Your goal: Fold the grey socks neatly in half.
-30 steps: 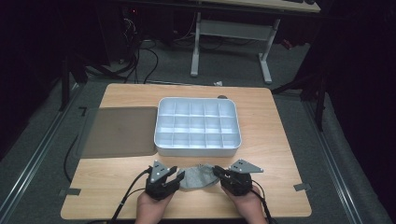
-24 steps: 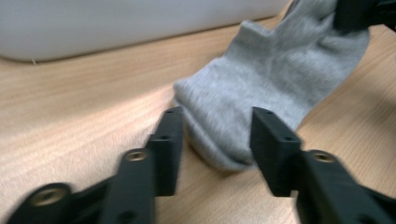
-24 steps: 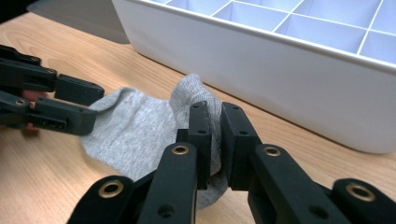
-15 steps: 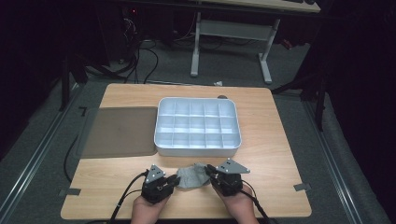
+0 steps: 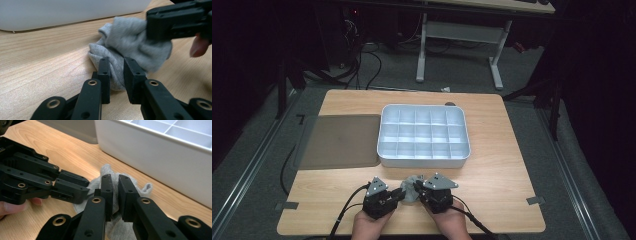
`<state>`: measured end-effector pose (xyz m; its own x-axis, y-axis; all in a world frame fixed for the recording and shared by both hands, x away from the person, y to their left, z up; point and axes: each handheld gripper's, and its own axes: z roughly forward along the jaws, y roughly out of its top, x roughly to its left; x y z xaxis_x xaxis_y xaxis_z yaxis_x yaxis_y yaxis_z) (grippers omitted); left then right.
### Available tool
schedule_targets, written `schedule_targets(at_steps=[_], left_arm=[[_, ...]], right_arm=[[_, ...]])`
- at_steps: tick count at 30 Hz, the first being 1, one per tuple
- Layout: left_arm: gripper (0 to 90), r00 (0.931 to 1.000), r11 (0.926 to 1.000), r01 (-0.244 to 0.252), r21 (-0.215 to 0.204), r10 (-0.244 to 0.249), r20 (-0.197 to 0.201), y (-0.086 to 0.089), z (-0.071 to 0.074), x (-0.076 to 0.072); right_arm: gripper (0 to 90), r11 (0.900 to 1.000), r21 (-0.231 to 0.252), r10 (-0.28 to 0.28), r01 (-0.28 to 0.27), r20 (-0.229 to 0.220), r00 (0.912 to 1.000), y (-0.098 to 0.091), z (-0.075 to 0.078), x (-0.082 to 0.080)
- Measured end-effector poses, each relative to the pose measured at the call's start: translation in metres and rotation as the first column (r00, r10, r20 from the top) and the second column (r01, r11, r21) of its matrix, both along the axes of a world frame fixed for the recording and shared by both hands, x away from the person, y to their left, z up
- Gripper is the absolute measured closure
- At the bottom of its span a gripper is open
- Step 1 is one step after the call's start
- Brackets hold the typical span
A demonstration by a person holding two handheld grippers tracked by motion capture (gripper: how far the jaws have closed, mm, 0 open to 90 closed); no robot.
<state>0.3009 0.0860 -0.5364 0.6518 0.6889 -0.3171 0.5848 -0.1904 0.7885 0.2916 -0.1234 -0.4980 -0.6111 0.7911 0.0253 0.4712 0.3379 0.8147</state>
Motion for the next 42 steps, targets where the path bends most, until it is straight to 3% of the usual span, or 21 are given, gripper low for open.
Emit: schedule_targets(at_steps=[6, 9, 10, 13, 17, 21, 24, 26, 27, 31, 37, 42], left_arm=[[74.6, 1.0, 1.0, 0.001, -0.001, -0.001, 0.002, 0.0, 0.0, 0.0], [74.5, 1.0, 1.0, -0.002, 0.0, 0.002, 0.002, 0.0, 0.0, 0.0], [74.4, 1.0, 1.0, -0.002, 0.0, 0.002, 0.002, 0.0, 0.0, 0.0], [74.3, 1.0, 1.0, -0.003, 0.003, 0.003, 0.002, -0.001, 0.0, 0.0], [74.3, 1.0, 1.0, -0.005, 0.006, 0.005, 0.003, -0.001, 0.0, 0.0], [74.4, 1.0, 0.9999, -0.003, 0.011, 0.003, 0.001, -0.001, 0.0, 0.0], [74.4, 1.0, 0.9999, -0.004, 0.011, 0.004, 0.003, -0.001, 0.0, 0.0], [74.5, 1.0, 0.9999, -0.002, 0.01, 0.002, 0.002, -0.001, 0.0, -0.001], [74.7, 1.0, 0.9999, -0.001, 0.011, 0.001, 0.002, -0.001, 0.0, -0.001], [75.5, 1.0, 0.9998, -0.004, 0.018, 0.003, 0.008, -0.002, 0.0, -0.001], [76.4, 1.0, 0.9994, -0.003, 0.035, 0.003, 0.009, -0.003, 0.001, -0.002], [77.1, 0.9999, 0.9989, 0.0, 0.047, -0.001, 0.013, -0.005, 0.001, -0.002]], right_arm=[[82.5, 0.9999, 0.014, 0.01, -0.01, -0.013, 0.9999, 0.006, -0.005, 0.001], [75.7, 0.9991, 0.041, 0.008, -0.007, -0.011, 0.9999, 0.005, -0.003, 0.001], [72.4, 0.9977, 0.067, 0.005, -0.006, 0.005, 1.0, -0.001, 0.003, 0.0], [71.0, 0.9966, 0.082, -0.008, 0.006, 0.023, 0.9997, -0.008, 0.01, -0.003], [69.1, 0.9969, 0.076, -0.024, 0.022, 0.032, 0.9992, -0.02, 0.015, -0.008], [65.4, 0.9983, 0.059, 0.006, -0.004, -0.033, 0.9994, -0.017, -0.003, -0.011], [64.9, 0.9983, 0.056, 0.018, -0.015, -0.047, 0.9987, -0.014, -0.009, -0.01], [69.6, 0.9994, 0.035, 0.007, -0.005, -0.053, 0.9986, -0.01, -0.013, -0.008], [85.0, 0.9999, 0.015, 0.002, -0.001, -0.047, 0.9989, -0.009, -0.017, -0.006], [87.3, 0.9999, 0.014, 0.001, -0.001, -0.027, 0.9996, -0.008, -0.014, -0.005], [87.1, 0.9983, 0.05, 0.028, -0.03, 0.04, 0.9988, -0.002, 0.006, -0.008], [86.9, 0.9965, 0.053, 0.063, -0.064, 0.014, 0.9979, 0.002, 0.001, -0.01]])
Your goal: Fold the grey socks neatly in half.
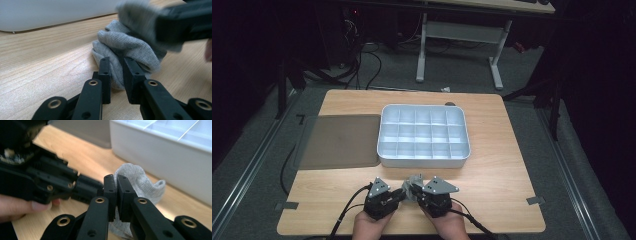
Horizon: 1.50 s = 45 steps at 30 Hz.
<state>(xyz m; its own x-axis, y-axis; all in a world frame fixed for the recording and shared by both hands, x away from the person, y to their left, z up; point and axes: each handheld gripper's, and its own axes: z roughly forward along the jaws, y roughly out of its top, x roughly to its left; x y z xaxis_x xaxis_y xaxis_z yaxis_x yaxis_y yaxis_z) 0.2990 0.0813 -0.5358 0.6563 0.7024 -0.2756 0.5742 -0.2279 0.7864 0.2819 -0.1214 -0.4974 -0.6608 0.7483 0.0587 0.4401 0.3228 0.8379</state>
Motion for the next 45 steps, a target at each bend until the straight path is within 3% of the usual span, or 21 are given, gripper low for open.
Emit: schedule_targets(at_steps=[4, 8, 16, 19, 21, 26, 29, 33, 39, 45], left_arm=[[77.6, 1.0, 0.9999, 0.002, 0.014, -0.002, -0.005, -0.001, 0.0, 0.0], [80.6, 1.0, 0.999, -0.007, 0.044, 0.007, -0.002, -0.004, 0.0, 0.0], [79.4, 0.999, 0.9986, -0.043, -0.031, 0.044, 0.012, 0.006, 0.002, -0.001], [80.6, 0.9963, 0.9968, -0.066, -0.045, 0.068, 0.052, 0.009, 0.004, -0.004], [83.0, 0.9927, 0.997, -0.073, -0.025, 0.075, 0.094, 0.008, 0.008, -0.006], [86.6, 0.9875, 0.9988, -0.031, -0.037, 0.037, 0.153, -0.002, 0.024, -0.005], [88.1, 0.9859, 0.9999, 0.0, -0.015, 0.002, 0.167, -0.015, 0.028, -0.001], [89.9, 0.9871, 0.9998, 0.013, 0.015, -0.016, 0.159, -0.027, 0.025, 0.006], [90.0, 0.9902, 0.9968, 0.011, 0.079, -0.022, 0.138, -0.028, 0.015, 0.012], [90.0, 0.9915, 0.9965, -0.006, 0.083, -0.005, 0.13, -0.025, 0.01, 0.013]], right_arm=[[86.8, 0.9999, -0.002, 0.017, -0.017, -0.045, 0.9988, 0.002, -0.013, 0.001], [86.8, 0.9994, -0.013, 0.033, -0.033, -0.062, 0.9975, 0.005, -0.02, 0.0], [86.7, 0.9966, -0.066, 0.042, -0.048, -0.084, 0.9956, 0.01, -0.03, 0.001], [86.7, 0.9954, -0.079, 0.048, -0.054, -0.076, 0.996, 0.011, -0.031, 0.001], [86.7, 0.9949, -0.083, 0.05, -0.056, -0.072, 0.9961, 0.011, -0.031, 0.0], [86.6, 0.9951, -0.078, 0.055, -0.06, -0.073, 0.9958, 0.01, -0.032, 0.001], [86.6, 0.9953, -0.076, 0.055, -0.061, -0.074, 0.9957, 0.01, -0.032, 0.001], [86.5, 0.9957, -0.071, 0.055, -0.06, -0.074, 0.9958, 0.01, -0.033, 0.0], [86.1, 0.9956, -0.069, 0.058, -0.064, -0.075, 0.9955, 0.009, -0.033, -0.001], [82.2, 0.9964, -0.054, 0.061, -0.066, -0.077, 0.9951, 0.006, -0.033, -0.001]])
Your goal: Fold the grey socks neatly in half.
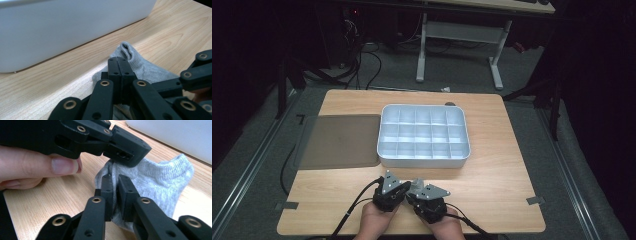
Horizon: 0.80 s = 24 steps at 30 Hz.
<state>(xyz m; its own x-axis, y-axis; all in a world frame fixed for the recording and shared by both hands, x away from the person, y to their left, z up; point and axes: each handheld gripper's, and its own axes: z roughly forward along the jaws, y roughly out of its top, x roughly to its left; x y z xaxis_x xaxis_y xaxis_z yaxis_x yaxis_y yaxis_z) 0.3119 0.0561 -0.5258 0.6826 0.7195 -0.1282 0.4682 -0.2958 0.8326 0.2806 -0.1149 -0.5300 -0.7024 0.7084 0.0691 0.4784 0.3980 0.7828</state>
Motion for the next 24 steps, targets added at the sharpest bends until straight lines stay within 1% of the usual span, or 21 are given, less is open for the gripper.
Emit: schedule_targets(at_steps=[3, 4, 5, 8, 11, 12, 13, 14, 15, 17, 19, 22, 24], left_arm=[[90.0, 1.0, 1.0, -0.006, -0.003, 0.006, 0.0, 0.0, 0.0, 0.0], [90.0, 1.0, 1.0, -0.008, -0.006, 0.008, -0.002, 0.0, 0.0, 0.0], [90.0, 1.0, 0.9999, -0.008, -0.007, 0.008, -0.002, 0.0, 0.0, 0.0], [89.9, 0.9999, 0.9999, -0.011, -0.009, 0.011, 0.0, -0.001, -0.001, -0.001], [89.8, 0.9999, 0.9998, -0.012, -0.014, 0.012, -0.002, -0.001, -0.001, -0.001], [89.9, 0.9999, 0.9998, -0.011, -0.014, 0.011, -0.002, -0.001, -0.001, -0.001], [89.8, 0.9999, 0.9998, -0.011, -0.014, 0.011, 0.0, -0.001, -0.001, -0.002], [89.8, 0.9999, 0.9998, -0.011, -0.014, 0.011, 0.0, -0.001, -0.002, -0.002], [89.8, 0.9999, 0.9998, -0.011, -0.015, 0.011, -0.001, -0.001, -0.002, -0.002], [89.8, 0.9999, 0.9998, -0.014, -0.016, 0.014, -0.001, 0.0, -0.002, -0.002], [89.8, 0.9999, 0.9998, -0.014, -0.017, 0.014, -0.001, 0.0, -0.002, -0.001], [89.8, 0.9999, 0.9997, -0.014, -0.02, 0.014, -0.001, -0.001, -0.003, -0.001], [89.7, 0.9999, 0.9997, -0.012, -0.02, 0.012, -0.001, -0.001, -0.003, -0.001]], right_arm=[[77.9, 0.9997, 0.023, 0.001, -0.001, -0.007, 1.0, -0.004, 0.005, -0.002], [77.6, 0.999, 0.045, -0.004, 0.004, 0.007, 1.0, -0.01, 0.012, -0.005], [77.6, 0.999, 0.045, -0.004, 0.004, 0.007, 1.0, -0.01, 0.012, -0.005], [78.4, 0.9966, 0.071, -0.044, 0.041, 0.043, 0.9981, -0.023, 0.023, -0.007], [81.5, 0.9916, 0.093, -0.095, 0.09, 0.056, 0.9939, -0.037, 0.03, -0.004], [83.1, 0.9904, 0.093, -0.108, 0.102, 0.056, 0.9926, -0.04, 0.03, -0.002], [87.8, 0.9891, 0.089, -0.122, 0.117, 0.054, 0.991, -0.044, 0.029, -0.001], [87.8, 0.9891, 0.089, -0.122, 0.117, 0.054, 0.991, -0.044, 0.029, -0.001], [90.0, 0.9892, 0.086, -0.123, 0.119, 0.05, 0.9911, -0.045, 0.029, 0.0], [90.0, 0.9894, 0.084, -0.123, 0.118, 0.052, 0.9911, -0.045, 0.027, 0.0], [90.0, 0.9911, 0.082, -0.108, 0.104, 0.043, 0.9932, -0.044, 0.026, 0.0], [90.0, 0.9944, 0.061, -0.088, 0.086, 0.026, 0.9958, -0.038, 0.021, 0.0], [90.0, 0.9961, 0.036, -0.08, 0.08, 0.011, 0.9967, -0.034, 0.016, 0.001]])
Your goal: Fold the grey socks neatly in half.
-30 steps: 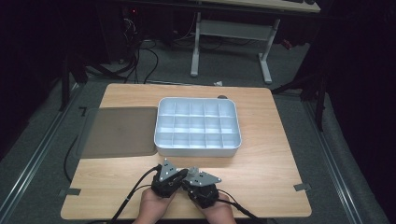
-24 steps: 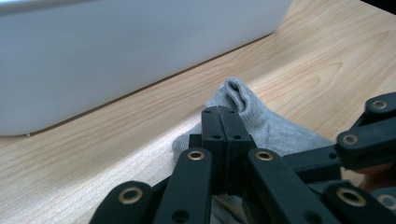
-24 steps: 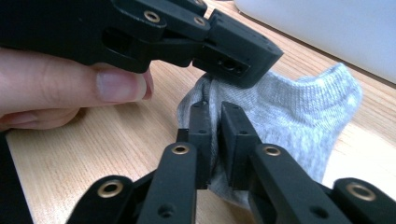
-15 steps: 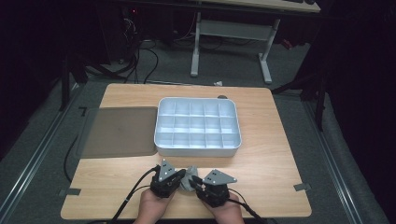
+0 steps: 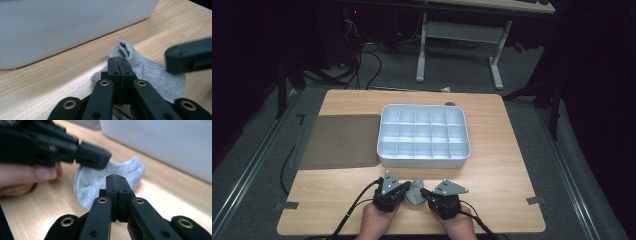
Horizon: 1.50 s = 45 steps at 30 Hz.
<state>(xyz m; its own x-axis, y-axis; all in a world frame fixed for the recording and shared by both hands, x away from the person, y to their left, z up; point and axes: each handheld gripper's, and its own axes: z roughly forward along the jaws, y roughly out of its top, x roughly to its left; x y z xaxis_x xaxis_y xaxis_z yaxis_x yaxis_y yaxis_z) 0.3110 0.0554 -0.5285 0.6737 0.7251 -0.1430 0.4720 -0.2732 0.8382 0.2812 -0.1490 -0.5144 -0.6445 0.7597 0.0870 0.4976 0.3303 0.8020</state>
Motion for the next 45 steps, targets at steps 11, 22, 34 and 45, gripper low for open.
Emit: schedule_targets(at_steps=[11, 22, 34, 45], left_arm=[[84.6, 0.9997, 0.9998, 0.016, -0.01, -0.016, 0.019, -0.002, 0.008, -0.006], [84.3, 0.9982, 0.9981, 0.061, 0.01, -0.061, 0.001, -0.011, 0.003, -0.017], [89.9, 0.9994, 0.9947, 0.032, 0.097, -0.033, 0.012, -0.005, -0.004, -0.02], [90.0, 0.9996, 0.9941, 0.028, 0.105, -0.028, 0.0, -0.006, -0.004, -0.018]], right_arm=[[90.0, 0.9983, -0.058, 0.007, -0.009, -0.037, 0.9993, 0.004, -0.016, 0.003], [90.0, 0.9989, -0.046, 0.008, -0.01, -0.039, 0.9992, 0.003, -0.017, 0.003], [90.0, 0.999, -0.044, 0.008, -0.01, -0.042, 0.9991, 0.002, -0.017, 0.003], [73.3, 0.9985, 0.028, -0.045, 0.047, -0.069, 0.9966, -0.006, -0.005, 0.002]])
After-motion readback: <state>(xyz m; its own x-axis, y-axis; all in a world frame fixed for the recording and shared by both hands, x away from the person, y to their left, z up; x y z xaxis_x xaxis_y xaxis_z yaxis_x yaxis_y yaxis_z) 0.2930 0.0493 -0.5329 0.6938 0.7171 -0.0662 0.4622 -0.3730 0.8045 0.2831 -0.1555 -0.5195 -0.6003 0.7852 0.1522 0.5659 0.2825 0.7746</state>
